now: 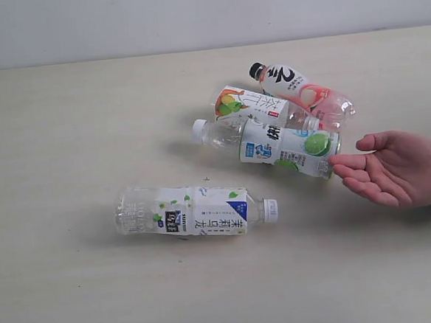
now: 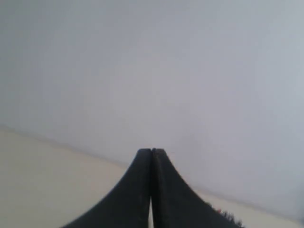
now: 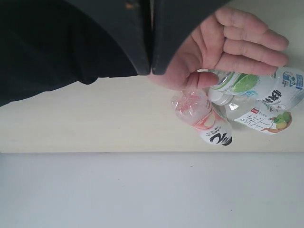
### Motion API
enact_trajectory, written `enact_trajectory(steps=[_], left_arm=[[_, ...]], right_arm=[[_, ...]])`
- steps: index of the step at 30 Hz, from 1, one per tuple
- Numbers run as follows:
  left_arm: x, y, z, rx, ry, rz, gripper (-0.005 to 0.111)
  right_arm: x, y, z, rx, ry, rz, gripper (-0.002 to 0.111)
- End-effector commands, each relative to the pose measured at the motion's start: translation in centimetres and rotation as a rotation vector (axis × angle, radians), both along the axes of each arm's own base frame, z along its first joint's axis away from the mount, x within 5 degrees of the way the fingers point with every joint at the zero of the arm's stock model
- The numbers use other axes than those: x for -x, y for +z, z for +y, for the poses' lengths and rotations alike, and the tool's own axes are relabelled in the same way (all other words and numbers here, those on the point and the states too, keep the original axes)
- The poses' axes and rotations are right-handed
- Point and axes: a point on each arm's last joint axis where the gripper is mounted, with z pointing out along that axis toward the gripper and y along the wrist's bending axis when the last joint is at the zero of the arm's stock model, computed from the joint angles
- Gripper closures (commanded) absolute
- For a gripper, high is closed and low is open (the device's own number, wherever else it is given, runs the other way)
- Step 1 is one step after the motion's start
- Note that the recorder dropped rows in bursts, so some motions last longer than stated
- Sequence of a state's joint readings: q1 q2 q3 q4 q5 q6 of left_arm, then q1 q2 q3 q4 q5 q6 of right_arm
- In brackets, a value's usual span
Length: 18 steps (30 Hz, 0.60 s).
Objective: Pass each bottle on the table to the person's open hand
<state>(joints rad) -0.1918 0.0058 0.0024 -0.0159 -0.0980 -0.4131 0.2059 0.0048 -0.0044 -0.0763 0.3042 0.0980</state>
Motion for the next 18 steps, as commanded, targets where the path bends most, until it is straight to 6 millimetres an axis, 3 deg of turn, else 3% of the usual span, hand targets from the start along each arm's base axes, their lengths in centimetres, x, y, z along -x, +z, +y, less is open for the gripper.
enact_trajectory(steps=[1,3,7,10,13,18], left_arm=[[0.9,2.7,0.2,0.135,-0.025,-0.285,0.106],[1.3,3.6,0.3,0.15,-0.026,-0.366,0.106],[2.2,8.1,0.7,0.097,0.028,-0.493,0.106],[0.8,12.0,0.5,-0.037,0.097,-0.478,0.106],[-3.5,15.2,-0.3,-0.151,0.103,-0.276,0.106],[-13.1,17.3,-2.9,-0.368,-0.018,0.195,0.106]], right_arm=[[0.0,-0.1,0.0,-0.001,-0.004,-0.003,0.108],[0.0,-0.1,0.0,-0.001,-0.004,-0.003,0.108],[0.0,-0.1,0.0,-0.001,-0.004,-0.003,0.108],[0.0,-0.1,0.0,-0.001,-0.004,-0.003,0.108],[0.0,-0.1,0.0,-0.001,-0.004,-0.003,0.108],[0.0,-0.1,0.0,-0.001,-0.004,-0.003,0.108]])
